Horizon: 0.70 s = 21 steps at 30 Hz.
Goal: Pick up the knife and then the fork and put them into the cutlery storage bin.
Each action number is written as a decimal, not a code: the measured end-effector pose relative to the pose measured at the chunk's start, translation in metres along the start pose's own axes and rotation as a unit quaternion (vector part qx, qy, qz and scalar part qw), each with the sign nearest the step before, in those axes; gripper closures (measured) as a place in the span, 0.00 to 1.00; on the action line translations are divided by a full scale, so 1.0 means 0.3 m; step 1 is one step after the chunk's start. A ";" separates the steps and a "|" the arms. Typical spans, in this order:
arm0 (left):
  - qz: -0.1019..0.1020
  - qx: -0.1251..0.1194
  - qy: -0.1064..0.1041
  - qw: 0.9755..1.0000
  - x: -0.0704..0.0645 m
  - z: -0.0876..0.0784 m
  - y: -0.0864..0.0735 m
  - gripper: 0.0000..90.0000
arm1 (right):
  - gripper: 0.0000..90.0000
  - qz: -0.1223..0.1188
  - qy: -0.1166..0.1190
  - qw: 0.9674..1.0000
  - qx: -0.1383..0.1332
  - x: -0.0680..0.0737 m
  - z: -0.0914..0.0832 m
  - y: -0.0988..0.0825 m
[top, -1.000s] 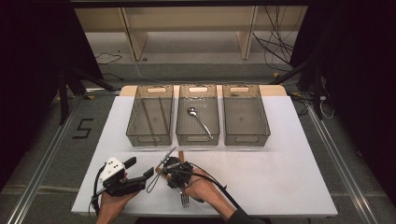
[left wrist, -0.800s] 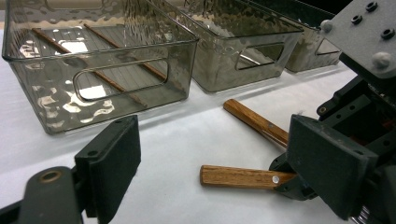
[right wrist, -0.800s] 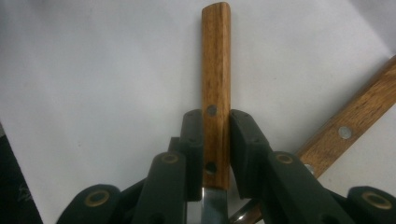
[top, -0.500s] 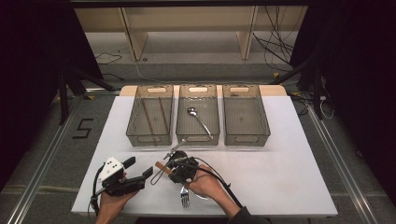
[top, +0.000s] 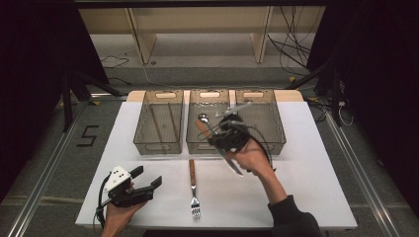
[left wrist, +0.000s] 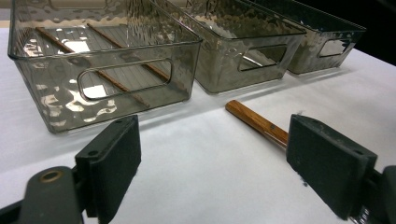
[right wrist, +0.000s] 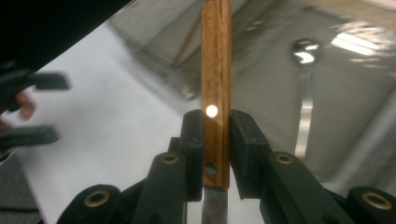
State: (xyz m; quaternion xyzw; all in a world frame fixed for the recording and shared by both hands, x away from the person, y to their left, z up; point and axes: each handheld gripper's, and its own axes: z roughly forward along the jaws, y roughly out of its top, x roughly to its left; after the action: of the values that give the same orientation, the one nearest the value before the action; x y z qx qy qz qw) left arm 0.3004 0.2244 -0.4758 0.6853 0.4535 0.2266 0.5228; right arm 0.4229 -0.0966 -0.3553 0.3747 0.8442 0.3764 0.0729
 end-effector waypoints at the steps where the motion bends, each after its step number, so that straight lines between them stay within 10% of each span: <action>1: 0.000 0.000 0.000 1.000 0.000 0.000 0.000 0.20 | 0.85 0.009 -0.008 1.000 -0.004 -0.032 -0.017 0.008; 10: -0.001 0.000 0.000 1.000 0.002 0.002 -0.001 0.20 | 0.85 0.090 -0.074 0.993 -0.022 -0.294 -0.100 0.050; 21: -0.001 0.001 -0.002 1.000 0.001 0.002 -0.001 0.20 | 0.85 0.146 -0.116 0.982 -0.017 -0.469 -0.111 0.072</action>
State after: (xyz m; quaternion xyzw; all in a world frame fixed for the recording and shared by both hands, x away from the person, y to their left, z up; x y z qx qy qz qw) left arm 0.3010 0.2244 -0.4763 0.6857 0.4533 0.2248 0.5233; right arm 0.5217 -0.2033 -0.3392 0.5339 0.7594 0.3517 0.1207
